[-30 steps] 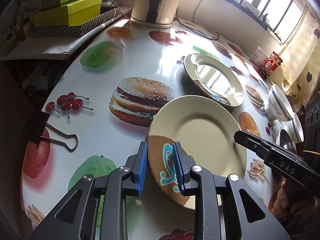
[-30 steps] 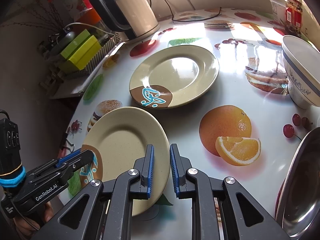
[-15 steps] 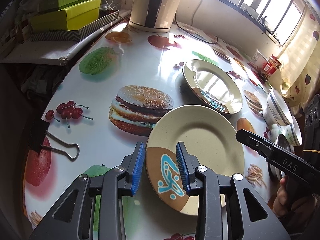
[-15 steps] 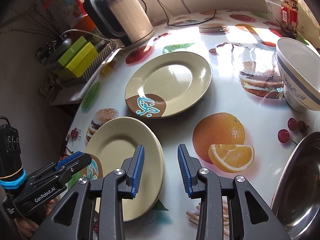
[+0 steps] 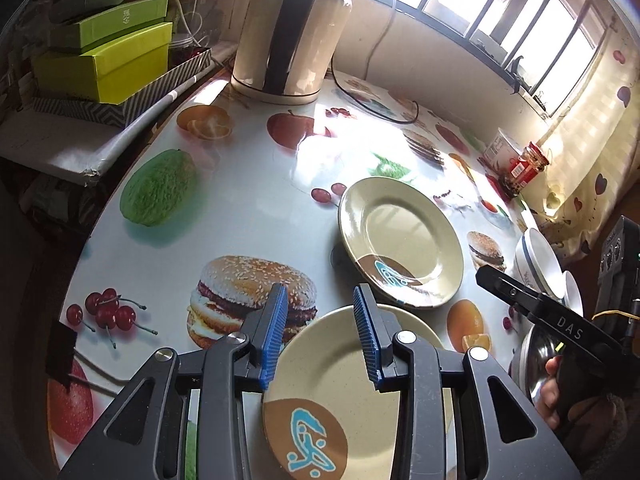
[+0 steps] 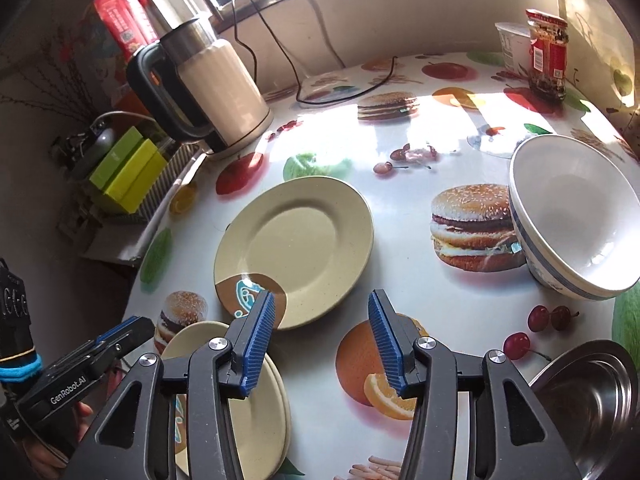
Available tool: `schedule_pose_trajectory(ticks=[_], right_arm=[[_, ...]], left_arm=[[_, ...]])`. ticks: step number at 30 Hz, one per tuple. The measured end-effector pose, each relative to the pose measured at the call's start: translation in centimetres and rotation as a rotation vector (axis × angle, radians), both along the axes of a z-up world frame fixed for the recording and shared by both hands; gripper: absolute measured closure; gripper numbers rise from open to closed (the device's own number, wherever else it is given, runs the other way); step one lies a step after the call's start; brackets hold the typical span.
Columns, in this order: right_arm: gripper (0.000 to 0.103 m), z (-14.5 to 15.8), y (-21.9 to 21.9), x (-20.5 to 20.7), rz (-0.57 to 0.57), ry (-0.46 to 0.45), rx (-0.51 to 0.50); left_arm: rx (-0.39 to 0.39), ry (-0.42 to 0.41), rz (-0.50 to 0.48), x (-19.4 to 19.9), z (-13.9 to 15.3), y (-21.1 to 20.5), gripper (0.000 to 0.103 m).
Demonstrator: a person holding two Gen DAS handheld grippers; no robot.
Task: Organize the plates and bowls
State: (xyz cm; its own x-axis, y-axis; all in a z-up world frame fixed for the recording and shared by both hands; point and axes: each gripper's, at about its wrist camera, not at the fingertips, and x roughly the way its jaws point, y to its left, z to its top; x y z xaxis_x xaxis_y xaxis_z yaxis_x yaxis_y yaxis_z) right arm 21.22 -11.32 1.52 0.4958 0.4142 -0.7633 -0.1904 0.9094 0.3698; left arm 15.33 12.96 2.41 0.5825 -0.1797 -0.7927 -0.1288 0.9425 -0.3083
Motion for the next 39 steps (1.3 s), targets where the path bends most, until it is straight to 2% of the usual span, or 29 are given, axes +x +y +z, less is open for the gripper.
schedule_pose_trajectory(ticks=[2,4,13,24,30,32,39], right_arm=[[0.054,-0.1,-0.2,0.9,-0.018,0.007,0.003],[0.054,-0.1,-0.2,1.5,-0.024,0.008,0.0],[0.054,-0.9,0.9,3.9,-0.019,0.017,-0.031],[0.056,-2.3,1.2,5.7,-0.018,0.041,-0.054],[0.06,-2.7,1.4,5.9,-0.018,0.042,-0.071],[0.065,-2.8,1.4,6.0,-0.021,0.046,-0.071],[0.075,-3.1,1.1,6.2,-0.024,0.059,-0.069]], left_arm=[[0.013,-0.009,-0.005,1.1,0.2,-0.2,0.067],[-0.009,-0.009,-0.011,2.2,0.2,-0.1,0.067],[-0.019,0.025,-0.053,6.0,-0.8,-1.0,0.067],[-0.03,0.057,-0.065,8.4,-2.3,-1.6,0.067],[-0.02,0.072,-0.07,8.8,-2.8,-1.8,0.067],[-0.026,0.075,-0.075,8.9,-2.9,-1.8,0.067],[-0.035,0.083,-0.075,9.0,-3.1,-1.8,0.068]])
